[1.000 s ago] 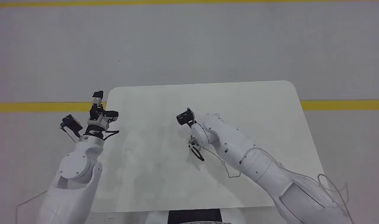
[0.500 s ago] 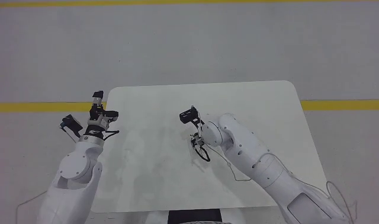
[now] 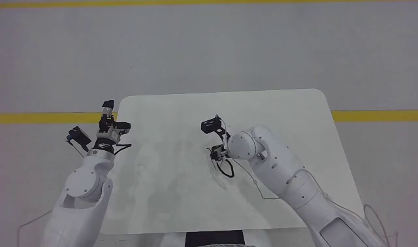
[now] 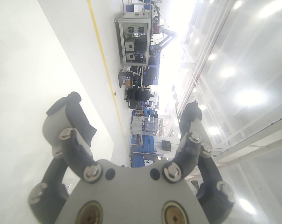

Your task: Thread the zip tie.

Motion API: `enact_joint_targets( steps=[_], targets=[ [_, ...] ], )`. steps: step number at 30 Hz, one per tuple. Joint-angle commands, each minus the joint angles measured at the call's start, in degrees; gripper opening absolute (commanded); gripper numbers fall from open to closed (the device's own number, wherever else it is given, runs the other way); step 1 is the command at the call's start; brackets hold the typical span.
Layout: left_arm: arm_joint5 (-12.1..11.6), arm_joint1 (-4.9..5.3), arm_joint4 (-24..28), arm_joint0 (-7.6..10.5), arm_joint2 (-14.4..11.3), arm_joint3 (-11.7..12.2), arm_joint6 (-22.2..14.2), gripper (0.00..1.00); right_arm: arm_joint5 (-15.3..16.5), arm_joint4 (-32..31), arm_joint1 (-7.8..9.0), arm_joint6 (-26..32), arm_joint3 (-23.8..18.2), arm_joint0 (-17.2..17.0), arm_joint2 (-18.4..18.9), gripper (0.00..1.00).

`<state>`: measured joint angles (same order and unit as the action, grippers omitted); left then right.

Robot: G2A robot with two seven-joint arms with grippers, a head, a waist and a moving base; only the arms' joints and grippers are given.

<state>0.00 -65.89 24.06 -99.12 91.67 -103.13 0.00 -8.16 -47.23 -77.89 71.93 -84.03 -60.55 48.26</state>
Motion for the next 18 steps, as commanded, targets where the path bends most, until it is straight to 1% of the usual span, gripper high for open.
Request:
enact_joint_targets(
  steps=[1,12,18],
  targets=[
    [0.00,0.00,0.00,0.00,0.00,0.00,0.00,1.00,0.38,0.42,-0.02,-0.19,0.46,0.15,-0.03,0.00],
    [0.00,0.00,0.00,0.00,0.00,0.00,0.00,1.00,0.81,1.37,-0.46,-1.44,2.39,1.42,-1.45,0.00],
    [0.00,0.00,0.00,0.00,0.00,0.00,0.00,1.00,0.16,1.49,-1.24,-1.36,4.82,3.14,-3.69,0.00]
  ],
)
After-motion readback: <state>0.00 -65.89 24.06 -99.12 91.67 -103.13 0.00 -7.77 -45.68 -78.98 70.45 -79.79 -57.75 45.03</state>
